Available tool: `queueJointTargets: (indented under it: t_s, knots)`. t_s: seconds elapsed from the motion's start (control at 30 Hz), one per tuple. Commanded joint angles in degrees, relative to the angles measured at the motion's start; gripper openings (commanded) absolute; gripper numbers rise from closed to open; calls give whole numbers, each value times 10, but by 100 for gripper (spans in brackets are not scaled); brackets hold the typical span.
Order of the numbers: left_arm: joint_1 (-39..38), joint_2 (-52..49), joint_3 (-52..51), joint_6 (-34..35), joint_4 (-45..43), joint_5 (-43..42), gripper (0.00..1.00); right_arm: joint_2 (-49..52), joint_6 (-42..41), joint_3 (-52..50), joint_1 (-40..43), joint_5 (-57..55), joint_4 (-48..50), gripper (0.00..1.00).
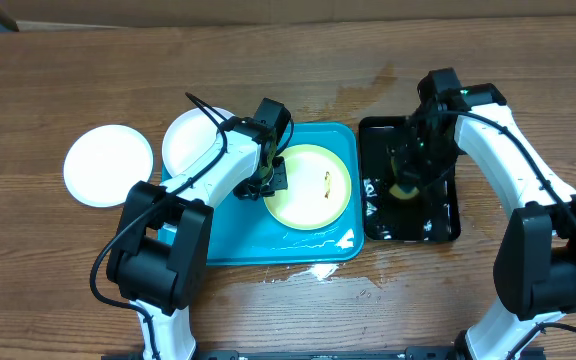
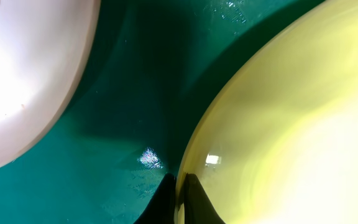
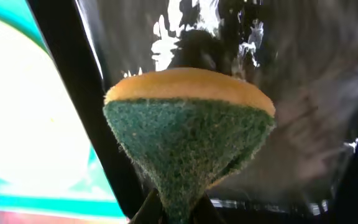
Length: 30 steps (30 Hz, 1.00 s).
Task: Clean dirty plates on tray and stack at the side
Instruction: 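Grasp the sponge with the right gripper and rub it in the black tray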
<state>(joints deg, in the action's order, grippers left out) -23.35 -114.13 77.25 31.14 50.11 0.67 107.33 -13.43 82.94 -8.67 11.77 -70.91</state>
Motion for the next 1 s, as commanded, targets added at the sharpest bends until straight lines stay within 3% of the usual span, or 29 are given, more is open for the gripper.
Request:
queueJointTargets:
  t_s: [0.0,0.97]
  knots:
    - [1,-5,-7,-9,6,8,4,-10,3,17,1,-3,5,4]
    - [1,-5,-7,-9,5,8,4,-16,-1,24,0,12,-90,4]
